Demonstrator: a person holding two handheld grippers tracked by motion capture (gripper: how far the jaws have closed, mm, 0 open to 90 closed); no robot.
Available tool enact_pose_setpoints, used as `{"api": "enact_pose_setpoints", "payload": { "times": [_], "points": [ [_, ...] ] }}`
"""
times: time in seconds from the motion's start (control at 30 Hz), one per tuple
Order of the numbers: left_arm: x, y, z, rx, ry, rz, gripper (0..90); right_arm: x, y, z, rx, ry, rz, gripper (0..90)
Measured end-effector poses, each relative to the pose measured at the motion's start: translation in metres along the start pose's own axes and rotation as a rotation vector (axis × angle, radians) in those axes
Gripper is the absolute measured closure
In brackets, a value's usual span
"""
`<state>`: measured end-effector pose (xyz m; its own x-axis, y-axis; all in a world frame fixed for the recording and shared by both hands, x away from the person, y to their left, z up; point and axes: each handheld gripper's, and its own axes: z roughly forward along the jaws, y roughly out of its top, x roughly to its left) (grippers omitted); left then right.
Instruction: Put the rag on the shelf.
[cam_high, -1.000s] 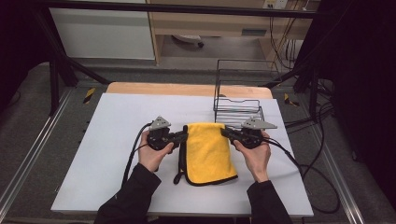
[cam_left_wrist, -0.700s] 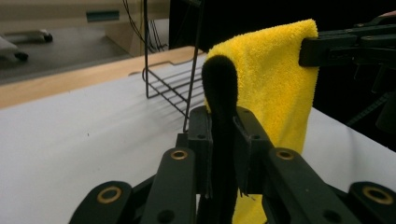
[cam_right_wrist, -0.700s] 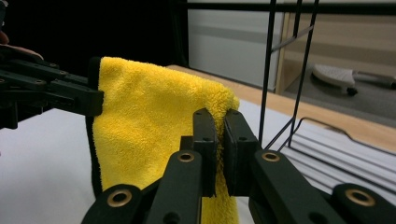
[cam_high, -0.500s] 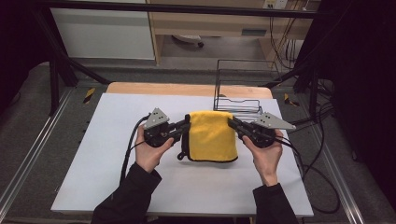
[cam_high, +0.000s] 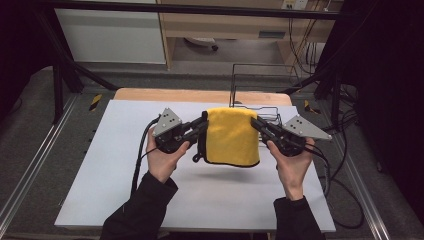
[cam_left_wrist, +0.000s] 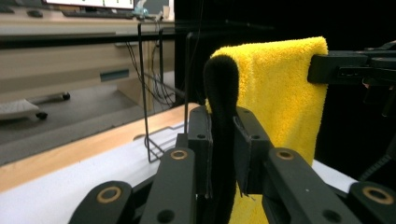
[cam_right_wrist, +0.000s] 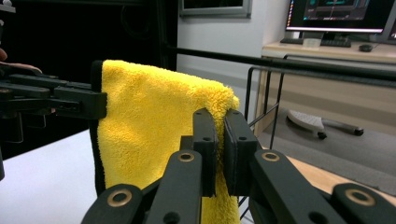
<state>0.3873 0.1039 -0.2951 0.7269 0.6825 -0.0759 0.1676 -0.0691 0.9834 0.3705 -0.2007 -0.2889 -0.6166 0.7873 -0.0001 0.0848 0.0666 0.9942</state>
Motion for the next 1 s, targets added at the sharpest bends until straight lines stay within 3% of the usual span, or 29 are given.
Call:
{"api": "enact_pose_setpoints", "payload": {
  "times": [0.6, 1.0],
  "points": [
    [-0.015, 0.037, 0.019, -0.136, 0.001, 0.022, 77.9, -0.008, 0.044, -0.018, -0.106, -0.072, -0.023, 85.2],
    [-0.023, 0.074, 0.035, -0.212, -0.005, 0.043, 77.8, -0.024, 0.078, -0.027, -0.173, -0.128, -0.027, 85.2]
  ]
}}
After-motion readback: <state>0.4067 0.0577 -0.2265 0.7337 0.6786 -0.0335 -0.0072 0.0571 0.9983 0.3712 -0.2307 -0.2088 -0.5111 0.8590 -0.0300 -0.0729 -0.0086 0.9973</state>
